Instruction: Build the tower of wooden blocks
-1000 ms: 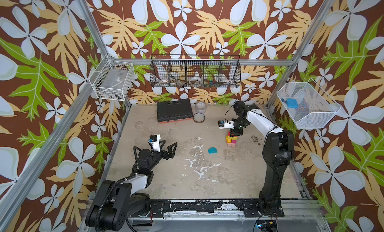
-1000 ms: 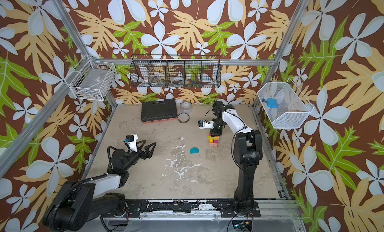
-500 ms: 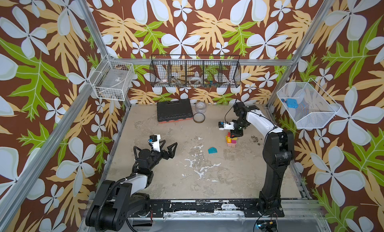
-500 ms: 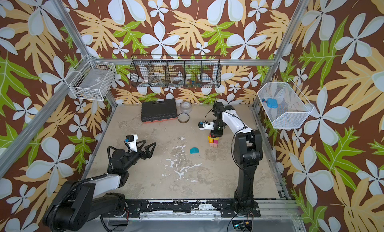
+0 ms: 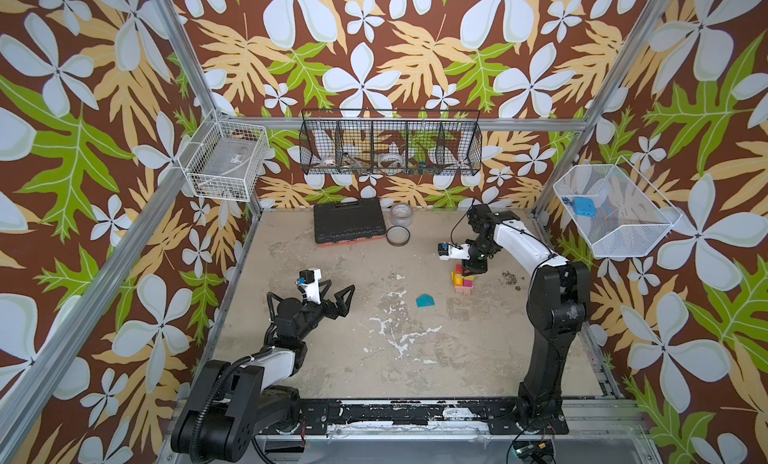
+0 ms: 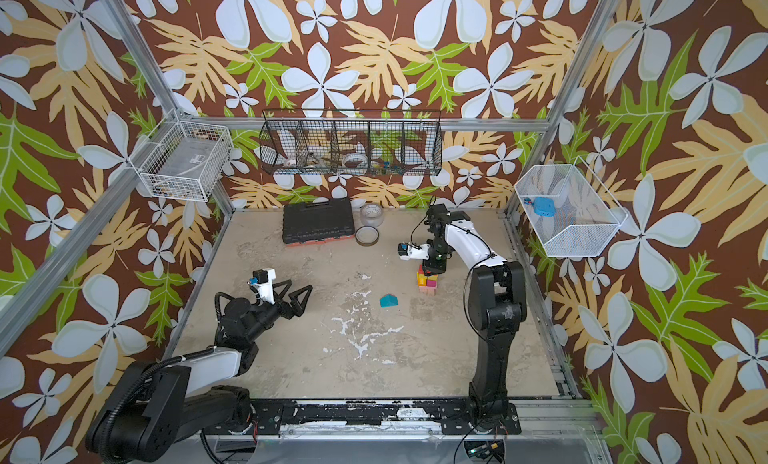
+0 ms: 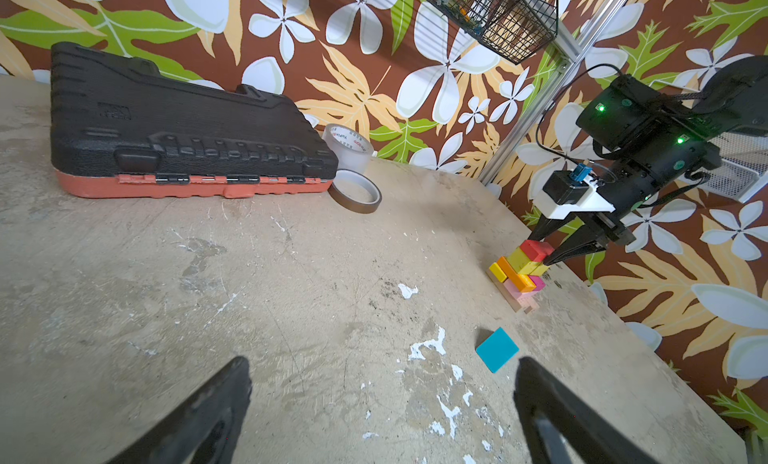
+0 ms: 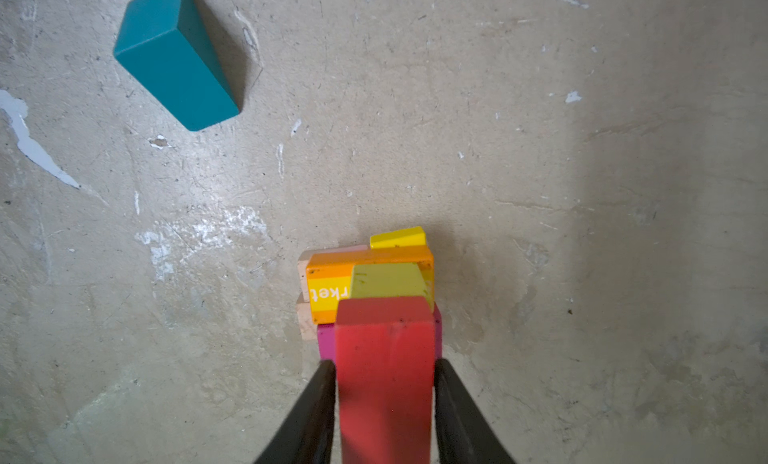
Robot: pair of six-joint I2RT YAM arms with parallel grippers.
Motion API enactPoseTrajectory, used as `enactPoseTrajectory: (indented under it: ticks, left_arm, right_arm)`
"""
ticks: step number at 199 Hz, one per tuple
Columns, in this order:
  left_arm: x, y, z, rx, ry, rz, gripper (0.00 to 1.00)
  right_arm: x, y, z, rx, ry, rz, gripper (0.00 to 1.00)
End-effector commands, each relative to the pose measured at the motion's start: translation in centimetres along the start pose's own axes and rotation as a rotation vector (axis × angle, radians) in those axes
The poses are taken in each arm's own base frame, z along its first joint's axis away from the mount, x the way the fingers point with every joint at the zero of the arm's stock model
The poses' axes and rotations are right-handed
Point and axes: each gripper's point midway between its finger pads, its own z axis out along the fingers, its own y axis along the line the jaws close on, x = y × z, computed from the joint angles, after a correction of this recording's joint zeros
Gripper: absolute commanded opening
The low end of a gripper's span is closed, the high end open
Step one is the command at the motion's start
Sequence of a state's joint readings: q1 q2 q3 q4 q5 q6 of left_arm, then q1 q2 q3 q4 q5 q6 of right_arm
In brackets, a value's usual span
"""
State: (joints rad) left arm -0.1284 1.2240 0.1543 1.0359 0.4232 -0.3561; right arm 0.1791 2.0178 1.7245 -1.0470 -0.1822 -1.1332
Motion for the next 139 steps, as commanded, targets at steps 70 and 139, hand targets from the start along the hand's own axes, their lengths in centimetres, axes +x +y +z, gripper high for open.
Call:
enactPoseTrajectory:
  ticks: [70, 139]
  left_arm:
    - [-0.67, -0.47, 0.09, 0.022, -0.022, 0.022, 1.0]
    - [-0.71, -0.47, 0.09, 0.022, -0.023, 0.023, 1.0]
  right_arm:
    - [0.24, -0.04, -0.48, 0.013, 0.003, 0.017, 0.4]
    - [0.39, -0.16, -0.57, 0.021, 0.007, 0.023, 0.41]
